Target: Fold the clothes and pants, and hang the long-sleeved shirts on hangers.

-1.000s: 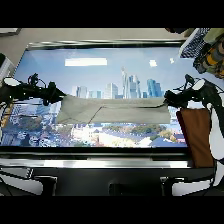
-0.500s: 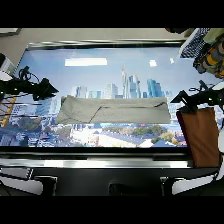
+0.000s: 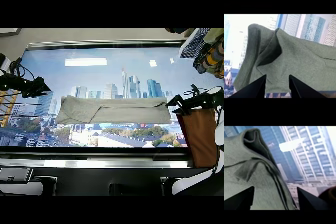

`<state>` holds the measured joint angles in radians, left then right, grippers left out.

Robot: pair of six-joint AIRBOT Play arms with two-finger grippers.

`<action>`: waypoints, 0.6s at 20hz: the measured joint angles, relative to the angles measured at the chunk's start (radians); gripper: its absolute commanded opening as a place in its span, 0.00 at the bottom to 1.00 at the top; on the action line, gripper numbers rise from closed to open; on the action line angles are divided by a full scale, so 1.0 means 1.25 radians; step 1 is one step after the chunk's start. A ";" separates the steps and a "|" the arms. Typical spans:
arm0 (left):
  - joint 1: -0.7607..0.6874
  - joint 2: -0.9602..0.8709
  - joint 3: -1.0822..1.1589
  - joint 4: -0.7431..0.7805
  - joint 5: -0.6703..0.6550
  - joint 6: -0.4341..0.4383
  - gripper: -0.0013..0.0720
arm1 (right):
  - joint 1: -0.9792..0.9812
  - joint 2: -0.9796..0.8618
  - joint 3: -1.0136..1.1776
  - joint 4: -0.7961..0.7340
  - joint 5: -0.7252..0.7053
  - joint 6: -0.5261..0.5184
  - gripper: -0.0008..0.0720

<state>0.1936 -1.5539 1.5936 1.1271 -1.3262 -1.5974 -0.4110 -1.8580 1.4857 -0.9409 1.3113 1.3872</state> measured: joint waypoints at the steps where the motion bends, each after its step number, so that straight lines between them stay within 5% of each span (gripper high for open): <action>1: -0.001 0.002 0.000 0.003 -0.001 -0.002 0.48 | 0.009 -0.006 0.000 0.006 -0.003 -0.003 0.71; 2: -0.002 0.003 0.000 0.005 -0.002 -0.002 0.48 | 0.018 -0.011 0.000 0.006 -0.006 -0.006 0.57; 4: -0.002 0.005 0.000 0.008 -0.002 -0.002 0.48 | 0.038 -0.017 -0.001 -0.004 -0.018 -0.015 0.12; 8: -0.009 0.004 0.000 0.010 -0.002 -0.003 0.37 | 0.063 -0.005 -0.001 0.000 -0.025 -0.024 0.06; 9: -0.017 0.000 0.000 0.009 -0.001 -0.006 0.06 | 0.066 0.011 0.003 0.007 -0.022 -0.020 0.06; 12: -0.065 -0.027 -0.006 -0.041 0.016 -0.011 0.04 | 0.070 0.070 0.023 -0.002 0.010 0.017 0.06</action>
<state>0.1123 -1.5875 1.5860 1.0760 -1.3056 -1.6115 -0.3241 -1.7702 1.5146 -0.9428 1.3235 1.4082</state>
